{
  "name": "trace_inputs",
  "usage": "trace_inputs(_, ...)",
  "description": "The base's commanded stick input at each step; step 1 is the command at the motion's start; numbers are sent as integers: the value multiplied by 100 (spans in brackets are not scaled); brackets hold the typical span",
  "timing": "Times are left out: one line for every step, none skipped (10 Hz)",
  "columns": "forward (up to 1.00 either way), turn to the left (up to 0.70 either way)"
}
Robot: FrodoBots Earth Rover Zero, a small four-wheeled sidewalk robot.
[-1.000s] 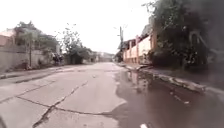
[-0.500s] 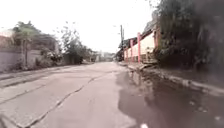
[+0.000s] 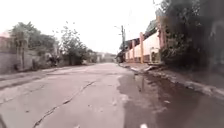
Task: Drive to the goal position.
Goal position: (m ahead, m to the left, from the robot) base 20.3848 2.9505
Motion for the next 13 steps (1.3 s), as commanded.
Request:
trace_inputs(85,0)
trace_inputs(85,0)
trace_inputs(85,-11)
trace_inputs(85,-29)
trace_inputs(85,-15)
trace_inputs(85,0)
trace_inputs(85,0)
trace_inputs(85,0)
trace_inputs(85,0)
trace_inputs(85,0)
trace_inputs(85,0)
trace_inputs(85,0)
trace_inputs(85,0)
